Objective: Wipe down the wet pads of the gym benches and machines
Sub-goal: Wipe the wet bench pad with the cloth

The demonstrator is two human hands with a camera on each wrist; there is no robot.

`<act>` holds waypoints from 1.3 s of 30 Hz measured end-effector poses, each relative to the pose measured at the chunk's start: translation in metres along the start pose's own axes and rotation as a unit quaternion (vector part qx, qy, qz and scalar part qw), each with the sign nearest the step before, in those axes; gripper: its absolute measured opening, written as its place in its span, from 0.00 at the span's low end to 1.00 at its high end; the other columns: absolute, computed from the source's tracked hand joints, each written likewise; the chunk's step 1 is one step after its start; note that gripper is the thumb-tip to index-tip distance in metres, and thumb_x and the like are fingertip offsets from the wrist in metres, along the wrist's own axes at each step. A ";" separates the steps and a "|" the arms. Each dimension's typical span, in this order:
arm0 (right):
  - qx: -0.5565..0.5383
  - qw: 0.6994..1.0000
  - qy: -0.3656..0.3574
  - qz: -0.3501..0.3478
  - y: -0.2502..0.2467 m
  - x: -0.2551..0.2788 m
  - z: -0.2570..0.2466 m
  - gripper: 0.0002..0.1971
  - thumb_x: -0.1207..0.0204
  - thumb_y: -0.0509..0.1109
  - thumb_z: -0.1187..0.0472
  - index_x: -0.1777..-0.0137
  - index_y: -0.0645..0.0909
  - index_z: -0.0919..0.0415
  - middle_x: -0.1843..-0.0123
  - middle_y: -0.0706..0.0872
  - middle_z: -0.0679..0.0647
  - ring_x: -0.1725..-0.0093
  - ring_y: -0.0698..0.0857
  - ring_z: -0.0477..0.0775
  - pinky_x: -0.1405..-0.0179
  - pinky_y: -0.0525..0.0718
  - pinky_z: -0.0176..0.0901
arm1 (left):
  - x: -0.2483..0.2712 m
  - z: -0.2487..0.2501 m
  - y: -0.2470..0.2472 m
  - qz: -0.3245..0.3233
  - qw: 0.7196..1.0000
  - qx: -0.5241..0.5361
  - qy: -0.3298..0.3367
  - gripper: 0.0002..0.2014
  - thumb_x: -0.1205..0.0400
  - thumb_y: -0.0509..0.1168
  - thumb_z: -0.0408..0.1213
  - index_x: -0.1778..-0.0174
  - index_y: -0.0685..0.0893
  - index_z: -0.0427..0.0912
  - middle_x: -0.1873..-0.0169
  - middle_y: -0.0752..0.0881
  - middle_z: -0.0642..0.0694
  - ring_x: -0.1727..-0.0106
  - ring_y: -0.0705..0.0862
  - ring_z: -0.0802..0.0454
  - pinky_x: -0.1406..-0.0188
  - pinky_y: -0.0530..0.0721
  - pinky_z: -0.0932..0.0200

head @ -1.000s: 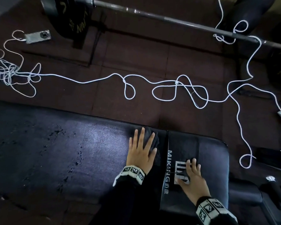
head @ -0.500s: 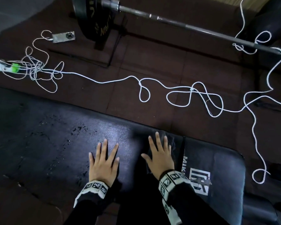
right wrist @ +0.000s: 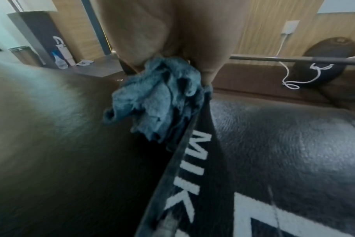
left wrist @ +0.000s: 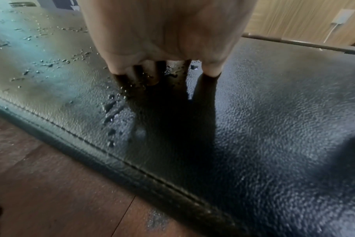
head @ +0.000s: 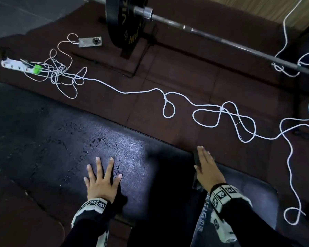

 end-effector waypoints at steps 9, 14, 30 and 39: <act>0.088 0.994 0.047 -0.043 -0.018 -0.010 0.016 0.29 0.15 0.51 0.46 0.18 0.54 0.56 0.19 0.61 0.58 0.19 0.55 0.58 0.20 0.46 0.50 | 0.000 0.004 -0.006 -0.042 0.999 -0.014 -0.014 0.34 0.17 0.47 0.63 0.21 0.33 0.66 0.27 0.21 0.57 0.19 0.28 0.40 0.20 0.38 0.37; 0.044 0.996 0.069 -0.035 -0.016 -0.018 0.009 0.28 0.16 0.53 0.48 0.19 0.56 0.59 0.22 0.66 0.60 0.22 0.63 0.63 0.22 0.60 0.53 | -0.001 0.002 -0.005 -0.031 0.999 -0.013 -0.004 0.34 0.17 0.45 0.64 0.24 0.28 0.66 0.26 0.21 0.55 0.20 0.27 0.39 0.20 0.37 0.36; 0.026 0.998 -0.048 -0.037 0.016 -0.073 -0.138 0.22 0.18 0.61 0.59 0.24 0.68 0.57 0.30 0.77 0.61 0.32 0.77 0.63 0.37 0.70 0.44 | -0.056 -0.126 -0.096 0.081 0.992 0.043 -0.091 0.31 0.16 0.49 0.61 0.19 0.44 0.66 0.16 0.37 0.46 0.17 0.36 0.38 0.20 0.42 0.36; 0.023 0.990 -0.135 -0.045 0.047 -0.107 -0.229 0.23 0.18 0.61 0.57 0.22 0.65 0.51 0.27 0.74 0.57 0.28 0.72 0.60 0.35 0.68 0.42 | -0.073 -0.144 -0.094 -0.006 0.993 0.062 -0.102 0.31 0.18 0.42 0.66 0.27 0.27 0.72 0.23 0.23 0.53 0.20 0.27 0.37 0.23 0.38 0.29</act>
Point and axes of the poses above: each hand's wrist, its own x-axis away from the middle knuckle, its own y-axis out of the palm, z = x × y, the point moved 4 cm from there along -x, towards the middle knuckle
